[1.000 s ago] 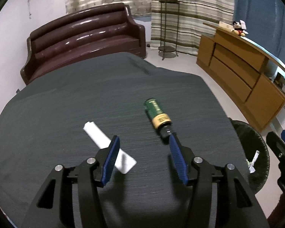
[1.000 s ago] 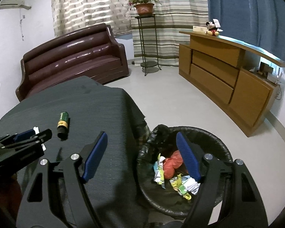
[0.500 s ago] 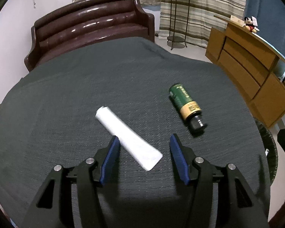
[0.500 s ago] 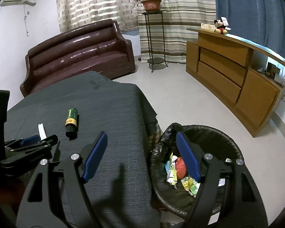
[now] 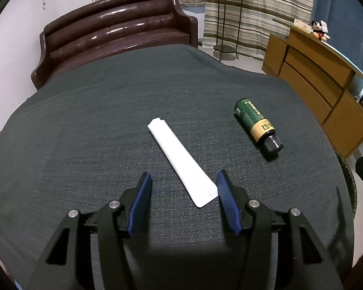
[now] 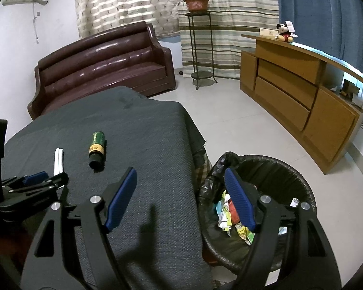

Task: Collect trash
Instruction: 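Grasp the white paper strip with the left tool, then grasp the green-and-gold bottle with the right tool while the left tool holds the strip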

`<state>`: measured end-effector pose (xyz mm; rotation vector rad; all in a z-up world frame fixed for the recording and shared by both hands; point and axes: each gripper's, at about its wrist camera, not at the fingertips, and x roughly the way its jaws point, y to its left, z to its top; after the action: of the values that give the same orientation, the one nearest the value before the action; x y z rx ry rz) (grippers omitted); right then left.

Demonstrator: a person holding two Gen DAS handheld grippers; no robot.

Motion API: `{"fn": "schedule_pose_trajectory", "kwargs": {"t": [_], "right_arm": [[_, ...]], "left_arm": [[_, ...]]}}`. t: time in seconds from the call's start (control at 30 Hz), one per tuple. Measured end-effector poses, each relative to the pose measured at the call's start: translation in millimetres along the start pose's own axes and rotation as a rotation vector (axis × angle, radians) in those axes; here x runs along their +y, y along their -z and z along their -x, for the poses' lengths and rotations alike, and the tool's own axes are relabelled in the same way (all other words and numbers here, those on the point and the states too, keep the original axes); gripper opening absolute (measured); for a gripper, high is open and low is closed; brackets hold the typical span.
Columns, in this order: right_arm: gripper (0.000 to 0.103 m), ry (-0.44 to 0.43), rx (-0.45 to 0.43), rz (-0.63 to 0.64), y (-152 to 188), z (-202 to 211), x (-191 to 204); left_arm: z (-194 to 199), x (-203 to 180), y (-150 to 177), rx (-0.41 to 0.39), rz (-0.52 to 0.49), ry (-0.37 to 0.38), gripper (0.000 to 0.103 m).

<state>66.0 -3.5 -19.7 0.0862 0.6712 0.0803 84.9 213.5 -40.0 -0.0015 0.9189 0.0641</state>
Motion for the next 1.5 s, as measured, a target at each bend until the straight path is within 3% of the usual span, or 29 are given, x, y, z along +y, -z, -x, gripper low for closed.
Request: {"fn": "schedule_pose_trajectory", "kwargs": {"t": [0.23,0.37,0.47,0.53,0.87,1.03,1.2,1.3,1.4,1.5], "right_arm": [[0.073,-0.007,0.0,0.007,1.9,0.0,5.5],[0.073,-0.011,0.0,0.017,3.4,0.1,10.0],[0.073,-0.013,0.002,0.022,4.1,-0.3,12.7],[0.073,-0.014,0.003,0.026,3.9,-0.9,13.7],[0.073,-0.014,0.011,0.055,1.9,-3.3,29.6],[0.073,-0.01,0.017,0.065,1.2,-6.0,36.5],[0.073,-0.011,0.02,0.08,-0.1,-8.2,43.4],[0.073,-0.013,0.023,0.088,-1.6,-10.6,49.7],[0.073,-0.019,0.029,0.101,-3.7,-14.0,57.0],[0.073,-0.027,0.033,0.119,-6.6,-18.0,66.4]], "left_arm": [[0.0,6.3,-1.9,0.008,-0.027,0.021,0.058],[0.8,9.6,-2.0,0.003,-0.028,0.014,0.045],[1.3,13.4,-1.7,-0.005,-0.037,0.008,0.027],[1.6,15.6,-1.9,-0.009,-0.041,0.011,0.024],[-0.9,17.2,-2.5,-0.028,-0.083,0.025,0.024],[-3.8,17.0,-5.6,-0.019,-0.067,0.049,0.045],[-6.7,17.1,-10.7,-0.011,-0.064,0.065,0.047],[-7.3,20.3,-12.6,-0.014,-0.069,0.064,0.039],[-8.2,24.1,-14.2,-0.019,-0.075,0.053,0.023],[-8.2,27.9,-13.9,-0.027,-0.078,0.06,0.02]]}}
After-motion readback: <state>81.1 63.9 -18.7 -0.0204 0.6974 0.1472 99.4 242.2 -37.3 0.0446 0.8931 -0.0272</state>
